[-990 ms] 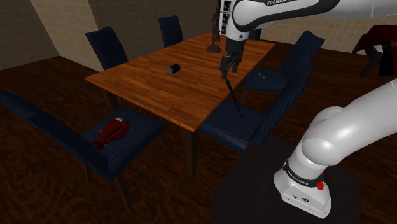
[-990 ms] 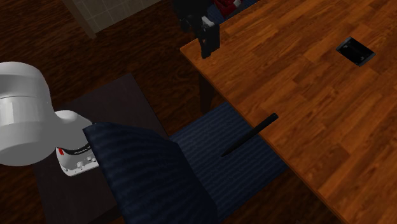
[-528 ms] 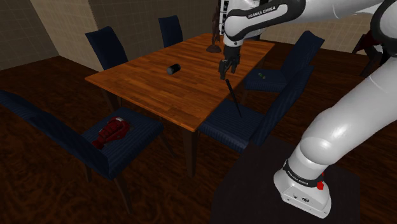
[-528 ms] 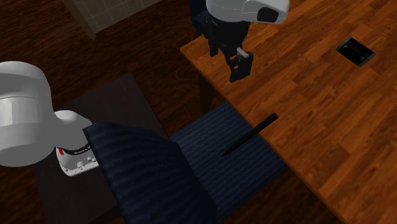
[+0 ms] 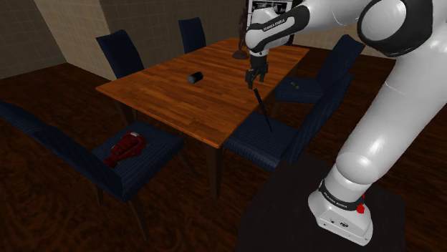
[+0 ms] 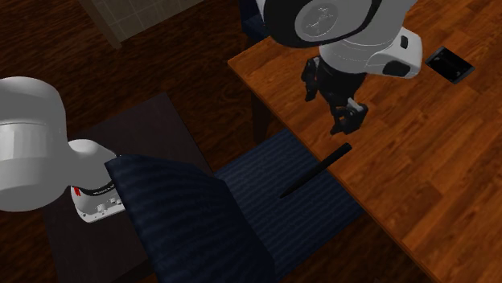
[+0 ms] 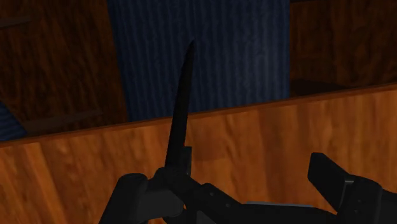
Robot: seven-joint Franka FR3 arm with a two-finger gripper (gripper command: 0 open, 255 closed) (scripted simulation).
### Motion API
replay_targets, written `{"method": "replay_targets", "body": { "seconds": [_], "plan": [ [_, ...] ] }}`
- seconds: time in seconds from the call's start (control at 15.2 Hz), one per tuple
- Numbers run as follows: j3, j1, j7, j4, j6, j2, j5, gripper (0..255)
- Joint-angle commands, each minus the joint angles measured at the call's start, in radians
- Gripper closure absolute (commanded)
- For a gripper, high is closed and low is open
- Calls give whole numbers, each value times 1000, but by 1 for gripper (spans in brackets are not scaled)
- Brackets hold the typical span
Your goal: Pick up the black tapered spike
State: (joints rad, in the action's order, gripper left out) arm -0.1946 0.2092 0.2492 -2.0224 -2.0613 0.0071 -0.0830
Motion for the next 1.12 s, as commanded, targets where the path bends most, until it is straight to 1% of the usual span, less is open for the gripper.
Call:
{"method": "replay_targets", "body": {
  "seconds": [0.0,0.33,0.4,0.86,0.99,1.06],
  "plan": [
    [-12,12,6,45,-20,67,-1,0],
    [-40,51,30,190,-38,235,7,0],
    [-41,54,32,199,-39,244,7,0],
    [-39,57,28,150,-129,286,13,0],
    [-39,57,28,149,-129,286,13,0],
    [-39,58,29,153,-128,289,14,255]
  ]
}}
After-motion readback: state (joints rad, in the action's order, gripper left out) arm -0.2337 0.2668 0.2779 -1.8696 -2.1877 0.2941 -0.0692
